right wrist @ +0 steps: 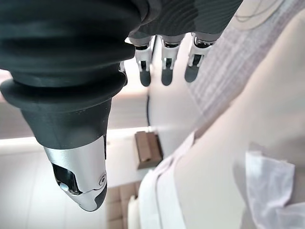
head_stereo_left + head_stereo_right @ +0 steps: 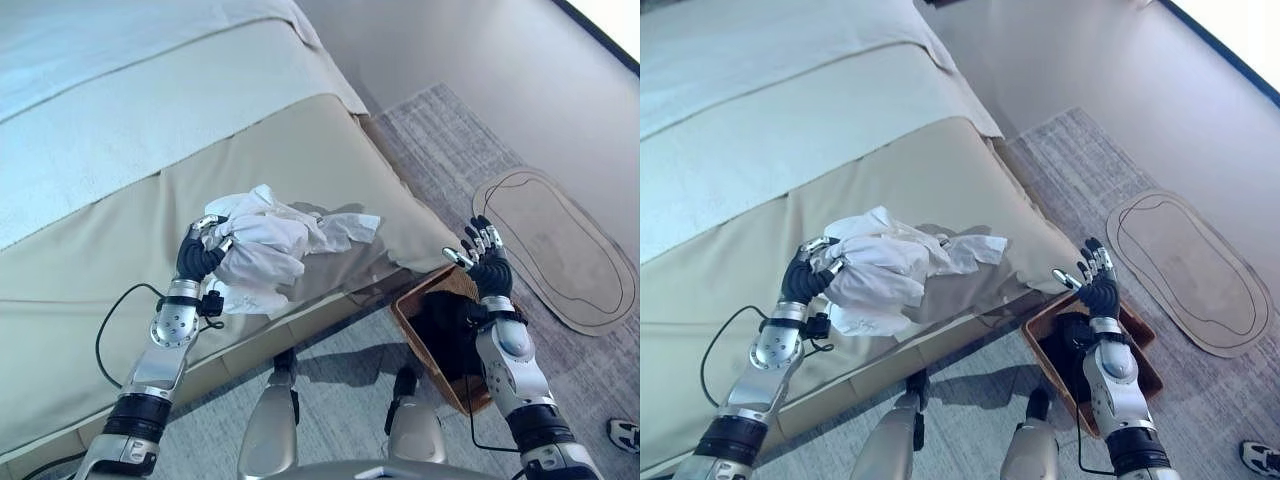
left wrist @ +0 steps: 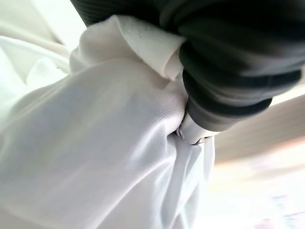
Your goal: Pick up clothes into the bucket
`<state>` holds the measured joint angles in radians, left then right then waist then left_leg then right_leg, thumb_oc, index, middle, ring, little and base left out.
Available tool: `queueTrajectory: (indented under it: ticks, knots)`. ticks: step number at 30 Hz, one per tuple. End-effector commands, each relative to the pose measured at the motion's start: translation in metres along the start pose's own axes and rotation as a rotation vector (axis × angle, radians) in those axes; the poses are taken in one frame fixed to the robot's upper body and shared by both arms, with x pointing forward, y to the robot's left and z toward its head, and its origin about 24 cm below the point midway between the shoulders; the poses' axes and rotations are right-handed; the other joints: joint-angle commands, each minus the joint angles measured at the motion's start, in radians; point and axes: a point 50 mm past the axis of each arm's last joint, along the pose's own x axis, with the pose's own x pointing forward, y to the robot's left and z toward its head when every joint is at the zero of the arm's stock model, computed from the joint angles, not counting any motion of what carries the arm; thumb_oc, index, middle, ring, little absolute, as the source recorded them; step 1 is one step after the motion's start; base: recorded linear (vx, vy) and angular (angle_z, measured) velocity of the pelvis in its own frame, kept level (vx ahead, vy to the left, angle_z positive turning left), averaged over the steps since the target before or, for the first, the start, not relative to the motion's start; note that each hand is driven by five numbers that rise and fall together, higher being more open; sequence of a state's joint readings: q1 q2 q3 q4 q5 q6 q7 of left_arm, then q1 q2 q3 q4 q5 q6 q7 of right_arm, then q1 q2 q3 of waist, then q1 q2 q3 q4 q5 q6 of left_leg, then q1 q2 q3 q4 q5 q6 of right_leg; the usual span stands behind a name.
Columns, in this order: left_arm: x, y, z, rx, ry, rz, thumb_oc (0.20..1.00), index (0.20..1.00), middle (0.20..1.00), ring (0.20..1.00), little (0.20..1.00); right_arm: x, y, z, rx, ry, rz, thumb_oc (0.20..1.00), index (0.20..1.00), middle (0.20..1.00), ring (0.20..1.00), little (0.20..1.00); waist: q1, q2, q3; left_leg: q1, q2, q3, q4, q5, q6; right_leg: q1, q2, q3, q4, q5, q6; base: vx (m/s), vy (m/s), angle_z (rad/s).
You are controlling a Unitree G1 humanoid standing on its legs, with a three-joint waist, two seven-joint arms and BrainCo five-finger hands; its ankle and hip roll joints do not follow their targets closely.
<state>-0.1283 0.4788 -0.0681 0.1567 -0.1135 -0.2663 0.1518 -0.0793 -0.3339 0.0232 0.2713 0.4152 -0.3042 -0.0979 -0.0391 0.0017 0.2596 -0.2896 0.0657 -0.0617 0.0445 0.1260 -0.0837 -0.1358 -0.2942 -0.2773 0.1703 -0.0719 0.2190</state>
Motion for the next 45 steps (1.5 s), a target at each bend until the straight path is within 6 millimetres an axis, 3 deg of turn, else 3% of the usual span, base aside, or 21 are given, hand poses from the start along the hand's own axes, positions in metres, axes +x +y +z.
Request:
queueTrajectory:
  ticks: [1, 6, 8, 9, 15, 18, 19, 20, 21, 24, 27, 42, 45]
  knots:
    - [0.021, 0.007, 0.057, -0.098, -0.293, 0.003, 0.2, 0.2, 0.2, 0.2, 0.2, 0.009, -0.005, 0.017, -0.026, -0.084, 0.004, 1.0, 1.0, 1.0, 1.0, 1.0, 0.0, -0.027, -0.06, 0.055, -0.001, 0.033, 0.019, -0.071, 0.013, -0.05, 0.038, -0.01, -0.085, 0.165, -0.04, 0.12, -0.039, 0.03]
    - [0.037, -0.003, 0.092, -0.181, -0.425, -0.061, 0.2, 0.2, 0.2, 0.2, 0.2, 0.003, -0.004, 0.004, -0.032, -0.019, 0.02, 1.0, 1.0, 1.0, 1.0, 1.0, -0.014, -0.018, -0.109, 0.119, 0.006, 0.042, 0.003, -0.085, 0.012, 0.007, 0.053, -0.006, -0.095, 0.147, -0.042, 0.1, -0.033, -0.01]
    - [0.04, -0.005, 0.098, -0.181, -0.442, -0.071, 0.2, 0.2, 0.2, 0.2, 0.2, 0.002, -0.003, 0.002, -0.031, -0.008, 0.026, 1.0, 1.0, 1.0, 1.0, 1.0, -0.016, -0.017, -0.113, 0.133, 0.007, 0.045, -0.004, -0.087, 0.012, 0.019, 0.056, -0.006, -0.102, 0.146, -0.041, 0.09, -0.026, -0.01]
    - [0.051, -0.009, 0.115, -0.159, -0.498, -0.089, 0.2, 0.2, 0.2, 0.2, 0.2, 0.0, 0.0, -0.004, -0.034, 0.021, 0.046, 1.0, 1.0, 1.0, 1.0, 1.0, -0.025, -0.013, -0.129, 0.151, 0.009, 0.049, -0.013, -0.089, 0.009, 0.031, 0.062, -0.003, -0.11, 0.144, -0.041, 0.06, -0.014, 0.0]
    - [0.084, -0.016, 0.142, -0.077, -0.538, -0.068, 0.2, 0.2, 0.2, 0.2, 0.2, -0.007, 0.009, -0.014, -0.05, 0.082, 0.121, 1.0, 1.0, 1.0, 1.0, 1.0, -0.055, -0.004, -0.157, 0.188, 0.014, 0.068, -0.031, -0.096, 0.011, 0.052, 0.071, 0.013, -0.131, 0.147, -0.038, 0.08, -0.015, -0.05]
    - [0.09, -0.011, 0.139, 0.068, -0.525, -0.016, 0.2, 0.2, 0.2, 0.2, 0.2, -0.011, 0.01, -0.017, -0.051, 0.099, 0.132, 1.0, 1.0, 1.0, 1.0, 1.0, -0.064, -0.003, -0.161, 0.193, 0.015, 0.074, -0.031, -0.1, 0.012, 0.053, 0.073, 0.018, -0.135, 0.148, -0.037, 0.03, -0.008, -0.09]
    - [0.093, -0.011, 0.127, 0.151, -0.479, -0.006, 0.2, 0.2, 0.2, 0.2, 0.2, -0.012, 0.008, -0.017, -0.059, 0.101, 0.136, 1.0, 1.0, 1.0, 1.0, 1.0, -0.073, -0.004, -0.16, 0.192, 0.014, 0.08, -0.029, -0.103, 0.014, 0.049, 0.074, 0.027, -0.136, 0.149, -0.037, 0.02, -0.003, -0.1]
    - [0.093, -0.011, 0.127, 0.151, -0.479, -0.006, 0.2, 0.2, 0.2, 0.2, 0.2, -0.012, 0.008, -0.017, -0.059, 0.102, 0.136, 1.0, 1.0, 1.0, 1.0, 1.0, -0.072, -0.004, -0.161, 0.192, 0.014, 0.081, -0.029, -0.103, 0.014, 0.048, 0.074, 0.027, -0.136, 0.149, -0.036, 0.01, 0.002, -0.12]
    - [0.092, -0.01, 0.111, 0.111, -0.411, -0.004, 0.2, 0.2, 0.2, 0.2, 0.2, -0.013, 0.008, -0.016, -0.055, 0.099, 0.134, 1.0, 1.0, 1.0, 1.0, 1.0, -0.077, -0.004, -0.158, 0.188, 0.014, 0.084, -0.023, -0.107, 0.016, 0.043, 0.074, 0.034, -0.134, 0.149, -0.037, -0.02, 0.005, -0.11]
    - [0.091, 0.005, 0.083, 0.227, -0.308, 0.073, 0.2, 0.2, 0.2, 0.2, 0.2, -0.011, 0.006, -0.01, -0.056, 0.066, 0.122, 1.0, 1.0, 1.0, 1.0, 1.0, -0.095, -0.008, -0.133, 0.158, 0.012, 0.095, 0.011, -0.117, 0.018, 0.008, 0.075, 0.057, -0.125, 0.153, -0.039, -0.07, 0.023, -0.23]
    - [0.092, 0.022, 0.071, 0.329, -0.257, 0.12, 0.2, 0.2, 0.2, 0.2, 0.2, -0.009, 0.001, -0.003, -0.055, 0.037, 0.1, 1.0, 1.0, 1.0, 1.0, 1.0, -0.107, -0.013, -0.111, 0.119, 0.017, 0.111, 0.039, -0.124, 0.019, -0.037, 0.076, 0.079, -0.119, 0.165, -0.038, -0.1, 0.03, -0.28]
    - [0.097, 0.091, 0.069, 0.815, -0.195, 0.353, 0.2, 0.2, 0.2, 0.2, 0.2, -0.005, -0.011, 0.018, -0.046, -0.075, 0.063, 1.0, 1.0, 1.0, 1.0, 1.0, -0.129, -0.056, 0.003, -0.101, 0.013, 0.127, 0.191, -0.149, 0.029, -0.233, 0.058, 0.137, -0.066, 0.199, -0.04, -0.09, 0.024, -0.09]
    - [0.1, 0.111, 0.078, 0.895, -0.181, 0.43, 0.2, 0.2, 0.2, 0.2, 0.2, -0.005, -0.013, 0.024, -0.036, -0.098, 0.067, 1.0, 1.0, 1.0, 1.0, 1.0, -0.139, -0.068, 0.031, -0.153, 0.007, 0.129, 0.217, -0.153, 0.03, -0.283, 0.053, 0.148, -0.052, 0.206, -0.038, -0.06, 0.024, -0.01]
